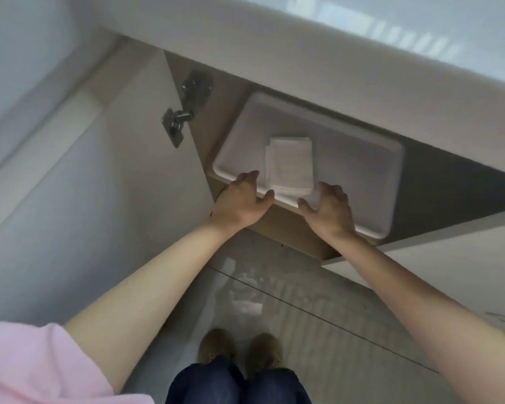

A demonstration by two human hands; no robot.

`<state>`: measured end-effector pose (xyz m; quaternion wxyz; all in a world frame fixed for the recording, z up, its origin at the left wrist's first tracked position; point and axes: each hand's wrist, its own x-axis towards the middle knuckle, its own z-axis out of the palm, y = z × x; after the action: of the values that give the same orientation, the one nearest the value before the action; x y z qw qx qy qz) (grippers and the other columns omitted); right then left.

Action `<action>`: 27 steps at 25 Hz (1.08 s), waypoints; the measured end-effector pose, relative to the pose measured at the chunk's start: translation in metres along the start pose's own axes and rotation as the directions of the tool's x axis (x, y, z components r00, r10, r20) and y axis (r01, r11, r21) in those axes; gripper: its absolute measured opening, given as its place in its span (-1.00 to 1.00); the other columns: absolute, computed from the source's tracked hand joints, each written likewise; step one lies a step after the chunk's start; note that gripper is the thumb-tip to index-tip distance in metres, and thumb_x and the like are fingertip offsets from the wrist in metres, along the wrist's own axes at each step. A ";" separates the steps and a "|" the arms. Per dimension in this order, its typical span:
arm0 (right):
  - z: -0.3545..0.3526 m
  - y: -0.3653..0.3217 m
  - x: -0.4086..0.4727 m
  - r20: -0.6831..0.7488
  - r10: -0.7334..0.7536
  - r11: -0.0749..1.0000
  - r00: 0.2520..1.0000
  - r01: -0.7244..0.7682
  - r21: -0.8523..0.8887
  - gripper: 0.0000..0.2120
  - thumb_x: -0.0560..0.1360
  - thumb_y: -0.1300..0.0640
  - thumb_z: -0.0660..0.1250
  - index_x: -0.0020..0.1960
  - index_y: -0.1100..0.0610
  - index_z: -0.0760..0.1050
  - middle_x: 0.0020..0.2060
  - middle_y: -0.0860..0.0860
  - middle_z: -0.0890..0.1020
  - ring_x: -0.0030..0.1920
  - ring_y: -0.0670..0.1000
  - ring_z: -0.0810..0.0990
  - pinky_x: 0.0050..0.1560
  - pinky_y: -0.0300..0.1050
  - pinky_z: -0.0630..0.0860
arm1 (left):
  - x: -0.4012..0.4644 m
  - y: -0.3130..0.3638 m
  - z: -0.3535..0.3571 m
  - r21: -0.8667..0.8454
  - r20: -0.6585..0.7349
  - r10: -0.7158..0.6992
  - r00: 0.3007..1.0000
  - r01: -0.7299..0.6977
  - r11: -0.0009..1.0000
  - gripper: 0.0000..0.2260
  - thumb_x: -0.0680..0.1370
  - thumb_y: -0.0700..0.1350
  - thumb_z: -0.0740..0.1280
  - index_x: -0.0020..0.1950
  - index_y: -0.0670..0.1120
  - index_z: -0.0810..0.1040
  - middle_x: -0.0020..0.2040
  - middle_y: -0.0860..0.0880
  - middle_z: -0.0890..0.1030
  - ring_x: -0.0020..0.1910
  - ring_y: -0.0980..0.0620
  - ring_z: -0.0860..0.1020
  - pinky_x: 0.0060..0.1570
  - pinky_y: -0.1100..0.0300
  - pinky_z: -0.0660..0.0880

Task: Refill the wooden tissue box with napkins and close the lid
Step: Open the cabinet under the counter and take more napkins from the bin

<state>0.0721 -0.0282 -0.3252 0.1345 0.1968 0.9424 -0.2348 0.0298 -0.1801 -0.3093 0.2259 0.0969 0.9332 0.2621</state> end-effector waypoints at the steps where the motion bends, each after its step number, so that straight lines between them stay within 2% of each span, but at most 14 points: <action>1: 0.005 0.002 0.012 -0.007 0.043 0.999 0.999 -0.043 0.027 -0.53 0.54 -0.01 0.21 0.30 0.28 0.32 0.26 0.25 0.40 0.27 0.24 0.37 0.25 0.08 0.38 | 0.010 -0.003 0.006 -0.087 0.001 -0.039 0.999 0.038 0.995 -0.49 0.58 0.00 0.17 0.47 -0.18 0.18 0.43 -0.15 0.33 0.38 -0.12 0.35 0.29 0.13 0.32; 3: 0.013 0.005 0.037 -0.006 0.128 0.989 0.992 -0.127 0.079 -0.53 0.54 -0.03 0.20 0.28 0.30 0.33 0.25 0.26 0.40 0.25 0.24 0.39 0.24 0.09 0.40 | 0.030 -0.004 0.016 -0.217 0.018 -0.091 0.996 0.092 0.972 -0.55 0.59 -0.02 0.16 0.41 -0.22 0.25 0.36 -0.17 0.42 0.32 -0.11 0.41 0.18 0.22 0.35; 5: 0.017 0.006 0.055 0.006 0.176 0.978 0.984 -0.175 0.111 -0.50 0.54 -0.05 0.19 0.30 0.31 0.31 0.27 0.25 0.39 0.27 0.24 0.39 0.27 0.09 0.39 | 0.048 -0.002 0.025 -0.194 0.036 -0.107 0.994 0.112 0.975 -0.61 0.60 -0.04 0.15 0.34 -0.23 0.31 0.30 -0.18 0.46 0.26 -0.11 0.44 0.07 0.24 0.34; 10: 0.028 0.003 0.085 0.002 0.149 0.984 0.989 -0.148 0.098 -0.43 0.49 -0.08 0.28 0.30 0.32 0.32 0.27 0.24 0.43 0.28 0.24 0.41 0.23 0.07 0.42 | 0.079 0.000 0.038 -0.008 0.029 -0.132 0.991 0.132 0.991 -0.64 0.58 0.04 0.14 0.22 -0.20 0.40 0.20 -0.17 0.52 0.18 -0.14 0.49 0.15 0.06 0.41; 15: 0.036 -0.018 0.098 0.049 0.306 0.941 0.951 -0.310 0.137 -0.38 0.42 0.03 0.41 0.32 0.30 0.26 0.29 0.23 0.42 0.30 0.24 0.39 0.27 0.05 0.38 | 0.084 0.002 0.043 -0.026 -0.028 -0.168 0.985 0.167 0.986 -0.69 0.56 0.00 0.19 0.22 -0.15 0.39 0.19 -0.14 0.56 0.19 -0.14 0.50 0.15 0.05 0.34; 17: 0.034 -0.020 0.105 0.085 0.319 0.926 0.944 -0.330 0.184 -0.44 0.40 0.09 0.42 0.30 0.26 0.33 0.27 0.20 0.47 0.27 0.22 0.44 0.26 0.03 0.43 | 0.086 0.001 0.042 -0.055 -0.018 -0.186 0.982 0.185 0.981 -0.70 0.56 -0.04 0.21 0.23 -0.15 0.38 0.19 -0.14 0.55 0.20 -0.14 0.49 0.16 0.06 0.33; 21: 0.025 -0.020 0.095 0.167 0.255 0.855 0.953 -0.302 0.422 -0.55 0.43 0.23 0.38 0.29 0.27 0.38 0.26 0.19 0.51 0.26 0.18 0.48 0.20 -0.07 0.45 | 0.082 0.002 0.037 -0.218 0.033 -0.210 0.977 0.212 0.953 -0.70 0.55 -0.09 0.24 0.24 -0.17 0.39 0.22 -0.15 0.55 0.19 -0.14 0.49 0.17 0.08 0.38; 25: 0.010 -0.021 0.061 0.192 0.225 0.689 0.955 -0.295 0.662 -0.55 0.44 0.26 0.35 0.30 0.25 0.36 0.23 0.18 0.52 0.23 0.15 0.49 0.11 -0.11 0.43 | 0.057 0.009 0.025 -0.462 0.068 -0.245 0.967 0.248 0.852 -0.63 0.54 -0.14 0.28 0.33 -0.18 0.36 0.31 -0.15 0.50 0.27 -0.10 0.46 0.18 0.20 0.39; 27: 0.002 -0.024 0.035 0.227 0.213 0.615 0.950 -0.311 0.725 -0.57 0.45 0.28 0.34 0.29 0.25 0.38 0.22 0.19 0.53 0.21 0.16 0.50 0.19 -0.04 0.46 | 0.036 0.010 0.019 -0.563 0.107 -0.276 0.955 0.287 0.775 -0.60 0.53 -0.14 0.29 0.34 -0.18 0.35 0.31 -0.16 0.48 0.28 -0.12 0.45 0.21 0.18 0.38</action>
<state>0.0305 -0.0381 -0.3297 0.1291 0.3561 0.7110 -0.5924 0.0073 -0.1527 -0.3318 0.2894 -0.1138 0.8128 0.4926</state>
